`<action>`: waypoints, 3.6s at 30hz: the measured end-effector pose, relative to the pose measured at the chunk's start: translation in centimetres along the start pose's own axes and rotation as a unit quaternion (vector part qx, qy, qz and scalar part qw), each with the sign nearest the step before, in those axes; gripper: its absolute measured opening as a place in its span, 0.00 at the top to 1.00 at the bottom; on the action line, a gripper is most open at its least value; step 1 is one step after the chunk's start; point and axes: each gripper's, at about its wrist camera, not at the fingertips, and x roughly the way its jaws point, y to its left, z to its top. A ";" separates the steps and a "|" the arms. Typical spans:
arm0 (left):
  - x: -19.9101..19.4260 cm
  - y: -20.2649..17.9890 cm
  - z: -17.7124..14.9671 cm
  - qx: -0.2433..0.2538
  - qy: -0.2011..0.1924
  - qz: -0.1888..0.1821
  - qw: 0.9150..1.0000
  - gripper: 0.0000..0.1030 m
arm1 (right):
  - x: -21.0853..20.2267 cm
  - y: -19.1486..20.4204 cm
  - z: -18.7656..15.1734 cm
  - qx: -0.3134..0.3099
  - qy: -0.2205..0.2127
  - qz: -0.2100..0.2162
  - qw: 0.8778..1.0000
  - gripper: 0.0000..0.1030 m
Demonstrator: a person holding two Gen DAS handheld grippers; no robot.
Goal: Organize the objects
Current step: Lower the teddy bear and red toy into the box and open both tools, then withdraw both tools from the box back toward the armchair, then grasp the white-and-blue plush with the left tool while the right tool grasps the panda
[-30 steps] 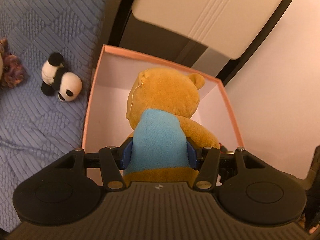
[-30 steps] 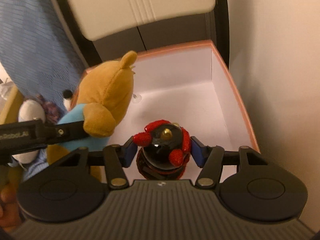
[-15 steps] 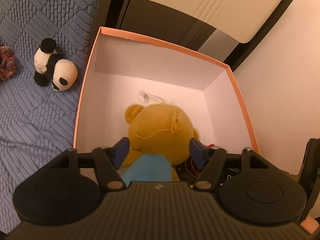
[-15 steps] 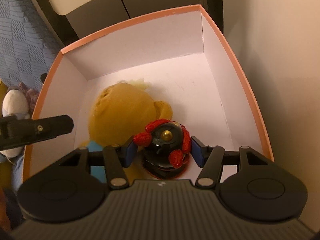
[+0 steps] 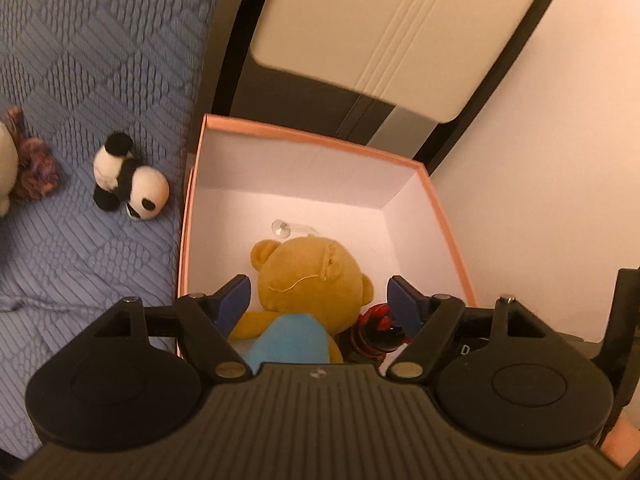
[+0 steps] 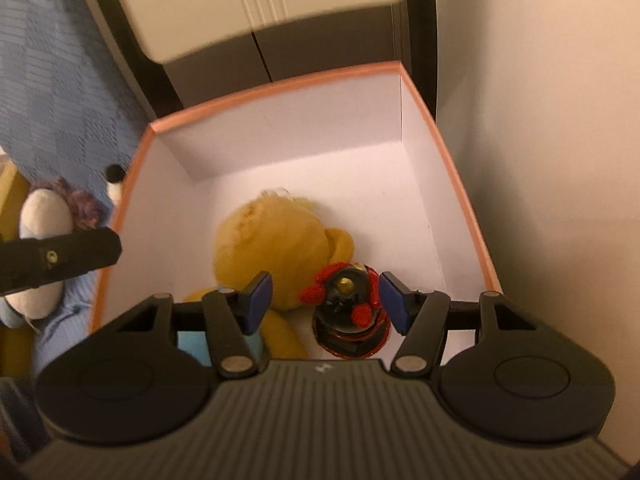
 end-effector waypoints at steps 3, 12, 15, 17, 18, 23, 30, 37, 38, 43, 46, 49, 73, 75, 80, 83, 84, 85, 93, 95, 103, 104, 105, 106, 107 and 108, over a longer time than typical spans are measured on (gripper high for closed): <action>-2.2 -0.3 0.0 0.006 -0.016 -0.005 1.000 0.23 | -2.4 0.8 0.1 -0.001 -0.021 0.006 1.000 0.40; -9.3 -0.5 -0.8 0.026 -0.065 -0.014 0.997 0.23 | -9.3 4.1 -1.1 -0.015 -0.077 0.027 0.997 0.40; -11.7 -0.3 -1.4 0.031 -0.078 -0.017 0.996 0.23 | -11.3 5.2 -1.7 -0.016 -0.093 0.034 0.995 0.40; -13.1 -0.1 -1.8 0.034 -0.085 -0.018 0.996 0.23 | -12.7 6.1 -2.3 -0.016 -0.103 0.038 0.994 0.40; -13.9 0.0 -2.0 0.035 -0.089 -0.018 0.995 0.23 | -13.2 6.5 -2.5 -0.017 -0.107 0.040 0.993 0.40; -17.8 1.0 -3.4 0.043 -0.107 -0.017 0.993 0.23 | -16.2 8.9 -4.3 -0.025 -0.125 0.047 0.991 0.40; -22.1 3.0 -6.1 0.042 -0.120 -0.011 0.992 0.23 | -18.9 12.1 -7.2 -0.039 -0.138 0.059 0.988 0.40; -25.8 5.8 -8.7 0.037 -0.134 0.003 0.990 0.23 | -20.9 15.0 -10.6 -0.048 -0.144 0.067 0.986 0.40; -26.2 6.2 -9.2 0.036 -0.135 0.005 0.990 0.23 | -21.2 15.4 -11.0 -0.050 -0.146 0.068 0.986 0.40; -28.0 7.9 -10.9 0.036 -0.139 0.009 0.990 0.23 | -22.0 17.1 -13.2 -0.056 -0.153 0.071 0.984 0.40; -28.8 8.9 -11.8 0.039 -0.141 0.013 0.989 0.23 | -22.2 17.9 -14.4 -0.054 -0.153 0.070 0.984 0.40; -29.6 9.7 -12.6 0.040 -0.144 0.014 0.989 0.23 | -22.3 18.8 -15.5 -0.056 -0.150 0.069 0.985 0.40; -25.8 14.3 -11.8 0.040 -0.142 0.059 0.987 0.03 | -16.8 21.0 -15.5 -0.083 -0.139 0.048 0.986 0.36; -25.0 14.9 -10.9 0.041 -0.139 0.064 0.987 0.03 | -15.6 21.2 -14.8 -0.083 -0.134 0.048 0.986 0.32; -22.2 16.8 -8.6 0.044 -0.136 0.083 0.986 0.03 | -12.5 21.7 -13.1 -0.091 -0.130 0.042 0.986 0.22; -20.1 18.1 -7.3 0.045 -0.130 0.098 0.986 0.03 | -10.3 22.3 -11.9 -0.100 -0.127 0.033 0.986 0.22; -19.3 18.6 -6.8 0.049 -0.128 0.108 0.985 0.03 | -9.6 22.4 -11.5 -0.103 -0.126 0.032 0.986 0.22; -18.7 19.0 -6.5 0.052 -0.125 0.116 0.984 0.02 | -8.8 22.7 -11.1 -0.108 -0.126 0.031 0.986 0.22; -12.8 22.8 -4.1 0.069 -0.102 0.165 0.979 0.03 | -2.8 24.7 -8.0 -0.144 -0.126 0.026 0.981 0.23; -11.3 23.6 -3.4 0.076 -0.091 0.167 0.979 0.03 | -1.4 25.3 -7.0 -0.163 -0.121 0.026 0.979 0.23; -6.3 25.9 -0.4 0.141 -0.069 0.214 0.964 0.03 | 4.5 28.6 -2.7 -0.255 -0.108 0.022 0.961 0.27; -5.7 26.2 -0.1 0.146 -0.065 0.221 0.962 0.02 | 5.3 29.0 -2.2 -0.264 -0.103 0.018 0.959 0.28; -5.2 26.5 0.2 0.150 -0.061 0.227 0.960 0.02 | 6.1 29.4 -1.8 -0.274 -0.099 0.014 0.956 0.28; -4.7 26.9 0.5 0.154 -0.057 0.233 0.959 0.03 | 7.0 29.8 -1.4 -0.288 -0.097 0.012 0.953 0.28; -4.3 27.3 0.8 0.157 -0.052 0.238 0.957 0.02 | 8.0 30.1 -1.1 -0.305 -0.091 0.008 0.948 0.28; -3.8 27.8 1.2 0.161 -0.046 0.244 0.955 0.02 | 9.1 30.5 -0.9 -0.321 -0.085 0.000 0.943 0.28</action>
